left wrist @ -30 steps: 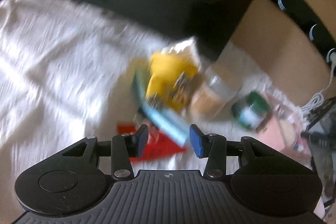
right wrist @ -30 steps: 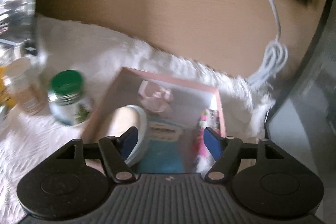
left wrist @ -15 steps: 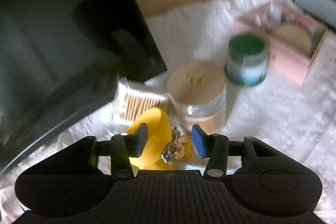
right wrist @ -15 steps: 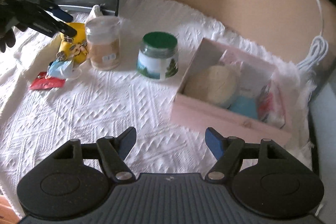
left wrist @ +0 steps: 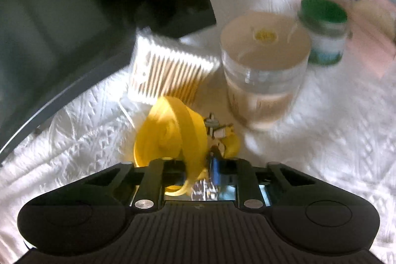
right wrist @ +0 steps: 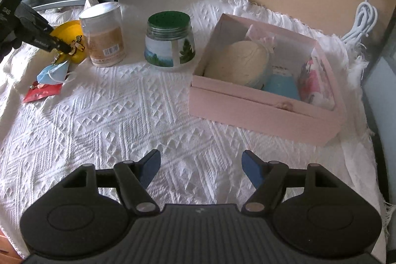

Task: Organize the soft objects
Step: 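Reach the left gripper to the yellow toy and grasp it, then grasp the cotton swab bundle with the right gripper while the left gripper holds the yellow toy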

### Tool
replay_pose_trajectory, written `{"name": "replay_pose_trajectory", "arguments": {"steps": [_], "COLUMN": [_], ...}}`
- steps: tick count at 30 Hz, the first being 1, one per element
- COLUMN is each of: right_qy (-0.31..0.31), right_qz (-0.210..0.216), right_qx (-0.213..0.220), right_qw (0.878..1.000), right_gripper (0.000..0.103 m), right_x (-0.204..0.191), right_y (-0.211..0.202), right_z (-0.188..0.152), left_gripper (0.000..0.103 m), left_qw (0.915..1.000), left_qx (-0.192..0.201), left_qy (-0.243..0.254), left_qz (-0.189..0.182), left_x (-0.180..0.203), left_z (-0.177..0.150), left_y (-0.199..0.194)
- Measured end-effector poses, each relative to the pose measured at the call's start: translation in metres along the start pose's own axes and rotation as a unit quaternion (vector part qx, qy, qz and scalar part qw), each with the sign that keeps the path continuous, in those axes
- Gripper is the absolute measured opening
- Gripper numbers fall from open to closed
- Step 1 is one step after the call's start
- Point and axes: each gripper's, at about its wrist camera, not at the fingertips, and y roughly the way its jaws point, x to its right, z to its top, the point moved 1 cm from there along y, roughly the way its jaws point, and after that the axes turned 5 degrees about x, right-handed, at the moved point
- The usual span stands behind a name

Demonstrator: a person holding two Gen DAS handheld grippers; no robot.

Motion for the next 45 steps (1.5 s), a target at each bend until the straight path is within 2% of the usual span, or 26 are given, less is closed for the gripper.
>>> {"name": "replay_pose_trajectory", "arguments": {"steps": [4,6,9,12,16,20,23,26,30,32,35,36,38,39,42,45], "right_qy": [-0.009,-0.022,-0.047,-0.087,-0.152,-0.226,-0.256,-0.278,-0.282,-0.275,-0.240,-0.232,-0.216,-0.218,-0.271,-0.316], "right_qz": [0.001,0.004,0.013,0.034,0.060,0.055,0.047,0.020,0.006,0.020,0.079,0.109,0.200,0.218,0.167,0.115], "right_qx": [0.012,0.022,0.044,0.073,0.121,0.173,0.180,0.185,0.176,0.164,0.133,0.130,0.107,0.108,0.148,0.163], "right_qw": [1.000,0.999,0.998,0.993,0.979,0.957,0.949,0.942,0.943,0.947,0.958,0.958,0.950,0.945,0.936,0.928], "right_gripper": [0.073,0.073,0.073,0.073,0.073,0.073,0.073,0.072,0.072,0.072,0.073,0.073,0.071,0.071,0.071,0.071], "right_x": [-0.006,-0.012,-0.027,-0.054,-0.104,-0.166,-0.206,-0.239,-0.259,-0.259,-0.250,-0.245,-0.232,-0.228,-0.226,-0.228], "right_y": [-0.001,-0.003,-0.005,-0.004,0.002,0.025,0.055,0.084,0.114,0.124,0.123,0.113,0.086,0.072,0.045,0.046], "right_z": [0.005,0.013,0.030,0.057,0.100,0.145,0.171,0.191,0.206,0.207,0.202,0.198,0.186,0.177,0.146,0.121], "left_gripper": [0.011,0.011,0.011,0.010,0.010,0.010,0.010,0.010,0.010,0.010,0.010,0.010,0.010,0.010,0.010,0.010], "left_qw": [0.9958,0.9909,0.9763,0.9634,0.9453,0.9301,0.9162,0.9039,0.8859,0.8798,0.8731,0.8706,0.8674,0.8654,0.8601,0.8578], "left_qx": [0.067,0.096,0.140,0.169,0.189,0.210,0.225,0.230,0.233,0.230,0.228,0.229,0.234,0.238,0.245,0.243], "left_qy": [-0.060,-0.094,-0.165,-0.207,-0.265,-0.300,-0.330,-0.359,-0.399,-0.413,-0.426,-0.430,-0.434,-0.435,-0.442,-0.448], "left_qz": [-0.017,-0.006,0.000,0.014,0.022,0.029,0.032,0.039,0.045,0.052,0.065,0.067,0.070,0.070,0.069,0.067], "left_x": [-0.006,-0.008,-0.017,-0.025,-0.034,-0.035,-0.035,-0.036,-0.041,-0.044,-0.050,-0.051,-0.053,-0.054,-0.057,-0.057], "left_z": [-0.013,-0.019,-0.039,-0.061,-0.098,-0.125,-0.146,-0.167,-0.194,-0.202,-0.210,-0.211,-0.213,-0.213,-0.214,-0.215], "left_y": [-0.027,-0.040,-0.067,-0.091,-0.115,-0.135,-0.147,-0.156,-0.165,-0.167,-0.169,-0.170,-0.172,-0.173,-0.170,-0.165]}}
